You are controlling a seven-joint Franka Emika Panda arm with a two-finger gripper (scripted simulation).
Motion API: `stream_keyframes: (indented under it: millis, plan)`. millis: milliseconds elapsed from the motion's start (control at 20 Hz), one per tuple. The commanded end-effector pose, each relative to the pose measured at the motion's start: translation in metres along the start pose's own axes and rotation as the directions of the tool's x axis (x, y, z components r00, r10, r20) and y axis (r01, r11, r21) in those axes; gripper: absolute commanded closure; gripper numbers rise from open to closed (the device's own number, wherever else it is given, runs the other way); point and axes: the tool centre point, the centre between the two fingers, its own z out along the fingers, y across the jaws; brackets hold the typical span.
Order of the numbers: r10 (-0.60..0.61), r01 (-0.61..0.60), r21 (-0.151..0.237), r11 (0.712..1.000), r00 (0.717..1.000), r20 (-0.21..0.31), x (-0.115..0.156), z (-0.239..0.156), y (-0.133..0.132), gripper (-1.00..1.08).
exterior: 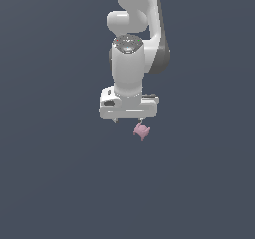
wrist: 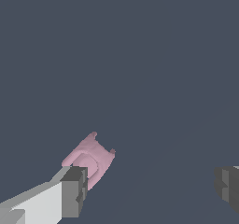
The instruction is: Pick up the object and move it to a goal position.
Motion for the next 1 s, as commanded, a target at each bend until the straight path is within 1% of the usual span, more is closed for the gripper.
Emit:
stream_keyframes:
  millis: [0, 150, 450, 700, 950]
  plan:
    - [0.0, 0.0, 0.0, 1.0, 1.0, 0.0, 0.0, 0.0, 0.0, -0.92]
    - [0.014, -0.014, 0.001, 1.0, 1.0, 0.008, -0.002, 0.003, 0.005, -0.92]
    - [0.078, -0.079, 0.005, 0.997, 0.996, 0.042, -0.012, 0.016, 0.025, -0.92]
    - [0.078, -0.079, 0.005, 0.997, 0.996, 0.041, -0.012, 0.015, 0.024, -0.92]
    - [0.104, -0.105, 0.004, 0.994, 0.994, 0.043, -0.013, 0.019, 0.02, -0.92]
